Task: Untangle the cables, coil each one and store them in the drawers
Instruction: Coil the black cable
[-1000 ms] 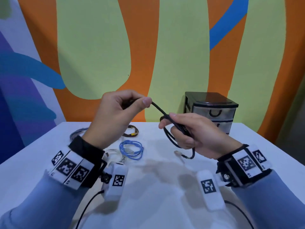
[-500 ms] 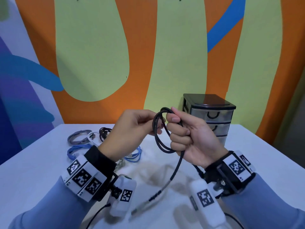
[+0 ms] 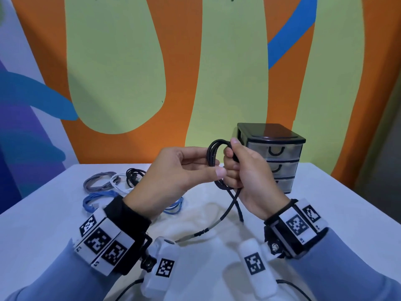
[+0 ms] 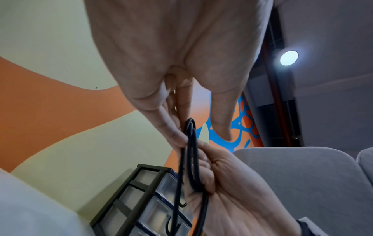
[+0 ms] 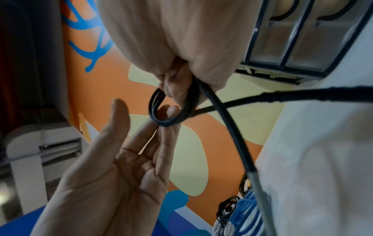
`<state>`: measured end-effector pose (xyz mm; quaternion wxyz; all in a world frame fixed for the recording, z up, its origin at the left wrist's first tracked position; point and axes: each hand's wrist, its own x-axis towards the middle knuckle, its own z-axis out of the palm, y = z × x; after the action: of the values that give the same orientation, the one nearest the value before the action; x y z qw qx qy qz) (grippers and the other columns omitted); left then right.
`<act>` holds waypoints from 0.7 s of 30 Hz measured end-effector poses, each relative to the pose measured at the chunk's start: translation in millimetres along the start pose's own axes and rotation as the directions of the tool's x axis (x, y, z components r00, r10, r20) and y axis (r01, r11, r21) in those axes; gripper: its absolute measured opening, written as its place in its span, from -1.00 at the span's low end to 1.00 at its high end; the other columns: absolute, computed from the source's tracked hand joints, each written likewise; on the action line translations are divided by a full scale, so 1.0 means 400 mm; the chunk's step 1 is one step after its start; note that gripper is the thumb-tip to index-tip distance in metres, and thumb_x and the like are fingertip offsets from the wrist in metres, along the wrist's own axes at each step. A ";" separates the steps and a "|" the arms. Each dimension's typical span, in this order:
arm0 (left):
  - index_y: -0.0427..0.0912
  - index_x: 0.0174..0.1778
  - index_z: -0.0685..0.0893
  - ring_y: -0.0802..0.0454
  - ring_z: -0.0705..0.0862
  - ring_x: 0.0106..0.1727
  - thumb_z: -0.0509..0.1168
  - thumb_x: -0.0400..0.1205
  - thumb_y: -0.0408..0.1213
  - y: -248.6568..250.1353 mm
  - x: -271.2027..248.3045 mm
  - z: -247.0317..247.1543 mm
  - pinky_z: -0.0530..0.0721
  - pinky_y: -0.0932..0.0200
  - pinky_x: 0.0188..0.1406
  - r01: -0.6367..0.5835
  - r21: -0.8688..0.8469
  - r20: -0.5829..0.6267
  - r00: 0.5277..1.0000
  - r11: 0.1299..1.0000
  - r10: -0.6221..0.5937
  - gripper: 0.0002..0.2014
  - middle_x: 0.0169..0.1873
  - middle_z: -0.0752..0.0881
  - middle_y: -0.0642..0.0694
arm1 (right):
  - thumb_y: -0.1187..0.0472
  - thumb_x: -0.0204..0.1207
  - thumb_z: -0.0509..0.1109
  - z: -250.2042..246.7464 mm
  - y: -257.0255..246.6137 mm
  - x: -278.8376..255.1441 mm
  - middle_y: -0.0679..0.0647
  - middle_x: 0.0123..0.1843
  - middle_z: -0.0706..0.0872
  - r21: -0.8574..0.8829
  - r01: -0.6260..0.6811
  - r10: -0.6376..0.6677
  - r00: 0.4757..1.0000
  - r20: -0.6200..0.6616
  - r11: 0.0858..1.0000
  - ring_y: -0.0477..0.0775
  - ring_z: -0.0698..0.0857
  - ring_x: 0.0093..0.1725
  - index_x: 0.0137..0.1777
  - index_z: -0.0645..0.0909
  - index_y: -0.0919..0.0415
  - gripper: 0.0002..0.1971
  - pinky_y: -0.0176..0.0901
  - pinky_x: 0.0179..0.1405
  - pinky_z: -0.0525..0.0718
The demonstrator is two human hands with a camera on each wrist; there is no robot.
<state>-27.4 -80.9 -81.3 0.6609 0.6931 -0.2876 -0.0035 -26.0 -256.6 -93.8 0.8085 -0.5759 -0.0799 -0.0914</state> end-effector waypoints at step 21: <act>0.14 -0.03 0.94 0.07 0.60 0.09 0.64 0.54 -0.43 -0.030 -0.001 0.023 0.50 0.40 0.07 -0.380 0.659 -0.094 0.815 0.649 0.572 -0.70 0.13 0.55 -0.06 | -0.02 0.91 0.08 0.012 0.039 -0.005 0.26 -0.40 0.53 -0.314 0.179 -0.165 0.984 0.070 0.932 0.03 0.59 -0.42 -0.14 0.50 0.43 -0.46 -0.15 -0.22 0.63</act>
<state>-26.7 -89.8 -93.7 0.4115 0.7590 -0.3448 0.3685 -24.3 -246.9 -107.1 0.6916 -0.6916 -0.1315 -0.1613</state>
